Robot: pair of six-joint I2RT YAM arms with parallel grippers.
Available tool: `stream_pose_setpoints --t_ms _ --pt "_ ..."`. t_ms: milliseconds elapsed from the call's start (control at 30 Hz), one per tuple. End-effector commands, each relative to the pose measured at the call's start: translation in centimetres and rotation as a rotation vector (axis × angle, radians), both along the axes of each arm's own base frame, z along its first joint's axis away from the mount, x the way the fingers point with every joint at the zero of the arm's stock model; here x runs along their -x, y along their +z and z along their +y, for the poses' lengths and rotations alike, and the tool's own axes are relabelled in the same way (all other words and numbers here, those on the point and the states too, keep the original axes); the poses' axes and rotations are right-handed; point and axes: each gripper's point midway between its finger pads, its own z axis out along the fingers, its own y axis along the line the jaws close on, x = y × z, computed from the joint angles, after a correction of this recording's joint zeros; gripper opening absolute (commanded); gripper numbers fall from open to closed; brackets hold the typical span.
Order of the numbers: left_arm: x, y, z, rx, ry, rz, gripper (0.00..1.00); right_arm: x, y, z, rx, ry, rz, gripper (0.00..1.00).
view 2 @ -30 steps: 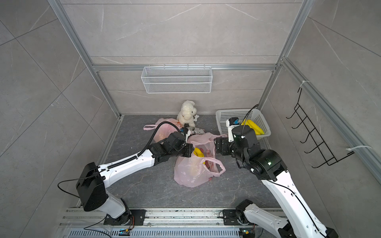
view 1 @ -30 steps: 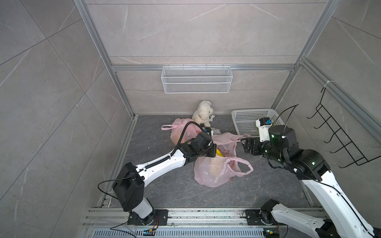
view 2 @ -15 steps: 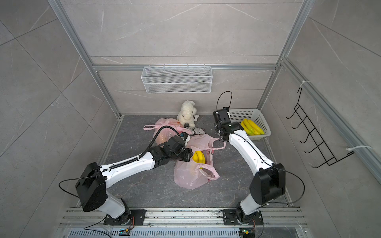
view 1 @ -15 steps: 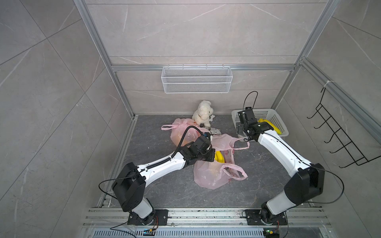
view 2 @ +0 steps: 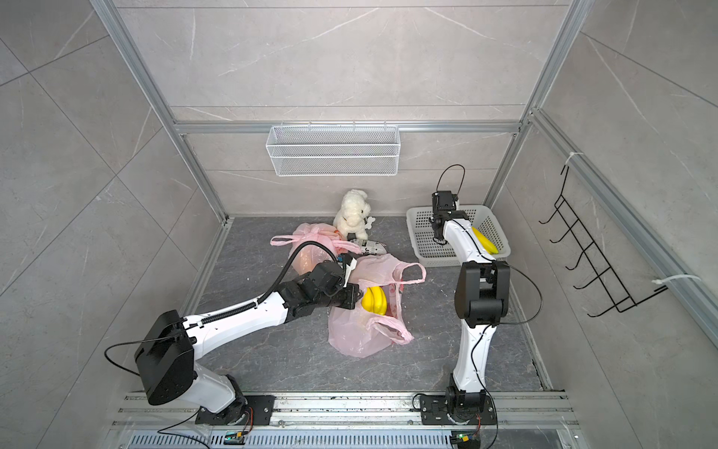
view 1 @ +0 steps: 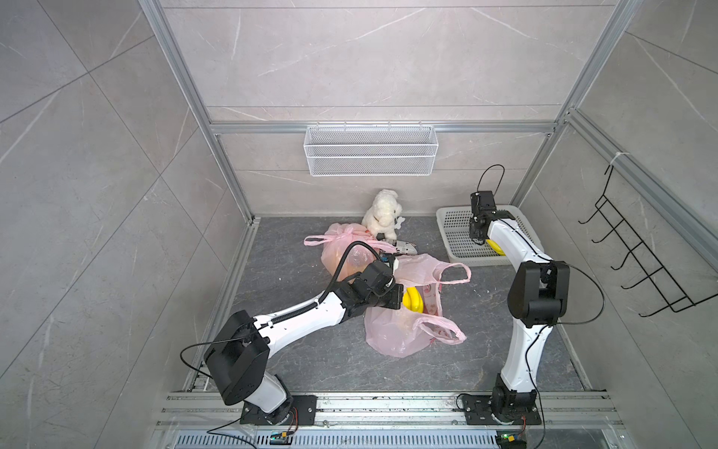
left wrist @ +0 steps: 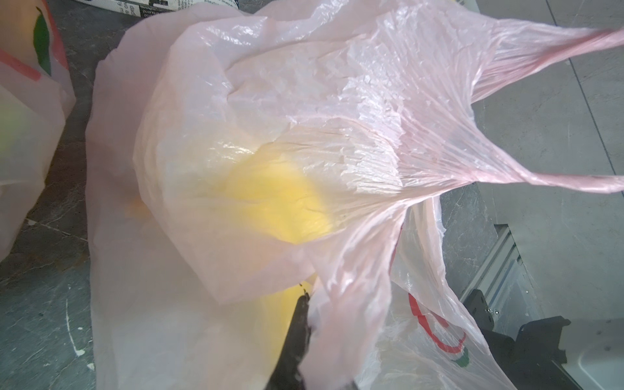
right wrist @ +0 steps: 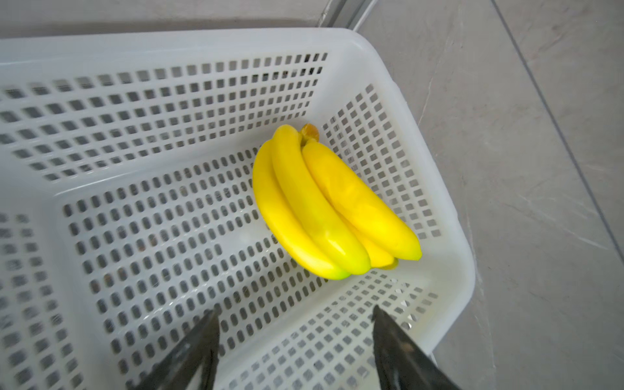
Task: Place the banana into a plastic bag & tie a knot
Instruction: Pick up the banana from the basket.
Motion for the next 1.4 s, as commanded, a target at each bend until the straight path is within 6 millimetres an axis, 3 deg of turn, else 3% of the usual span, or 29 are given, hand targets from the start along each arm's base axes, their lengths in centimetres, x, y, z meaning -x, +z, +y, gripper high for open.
stream_pose_setpoints --t_ms 0,367,1000,1267,1367 --pt "0.3 2.0 -0.3 0.058 -0.021 -0.034 0.00 -0.3 -0.8 -1.5 0.014 -0.003 0.063 0.72" --pt "0.3 1.0 -0.5 0.047 -0.026 -0.021 0.00 -3.1 -3.6 -3.5 0.052 -0.007 0.151 0.68" --pt "0.1 0.4 -0.4 0.033 -0.023 -0.013 0.00 -4.0 -7.6 -5.4 0.148 -0.027 0.264 0.35" --pt "-0.1 0.0 -0.2 0.027 -0.016 -0.009 0.00 -4.0 -9.5 -5.5 0.167 -0.029 0.301 0.36" --pt "-0.2 -0.1 -0.3 0.028 -0.020 -0.004 0.00 -3.9 -9.0 -4.9 0.140 -0.024 0.284 0.60"
